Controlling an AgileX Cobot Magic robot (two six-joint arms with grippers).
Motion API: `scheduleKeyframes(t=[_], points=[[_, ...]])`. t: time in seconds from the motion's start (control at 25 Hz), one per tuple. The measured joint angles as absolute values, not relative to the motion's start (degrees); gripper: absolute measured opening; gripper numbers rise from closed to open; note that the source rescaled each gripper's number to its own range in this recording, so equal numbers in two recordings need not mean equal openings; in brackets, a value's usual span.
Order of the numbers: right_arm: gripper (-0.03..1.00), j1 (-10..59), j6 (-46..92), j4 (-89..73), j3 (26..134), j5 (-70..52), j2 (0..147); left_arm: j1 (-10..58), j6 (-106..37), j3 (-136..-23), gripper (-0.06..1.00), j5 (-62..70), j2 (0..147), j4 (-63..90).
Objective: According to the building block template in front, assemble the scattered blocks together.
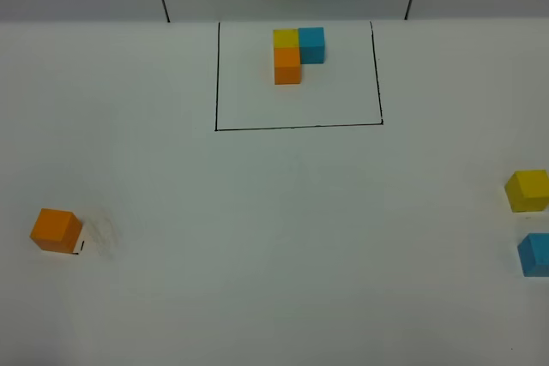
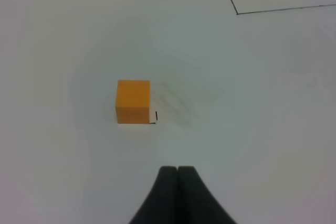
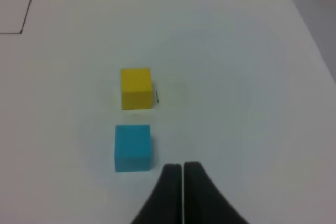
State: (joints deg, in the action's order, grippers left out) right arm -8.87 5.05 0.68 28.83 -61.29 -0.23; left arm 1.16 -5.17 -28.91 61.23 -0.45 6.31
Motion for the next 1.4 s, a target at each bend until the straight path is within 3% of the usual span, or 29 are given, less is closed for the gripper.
scheduleKeyframes(t=[1.4], points=[[0.01, -8.9, 5.1, 0.7, 28.8, -61.3, -0.2, 1.2, -5.2, -28.9, 0.00, 61.2, -0.4, 6.3]])
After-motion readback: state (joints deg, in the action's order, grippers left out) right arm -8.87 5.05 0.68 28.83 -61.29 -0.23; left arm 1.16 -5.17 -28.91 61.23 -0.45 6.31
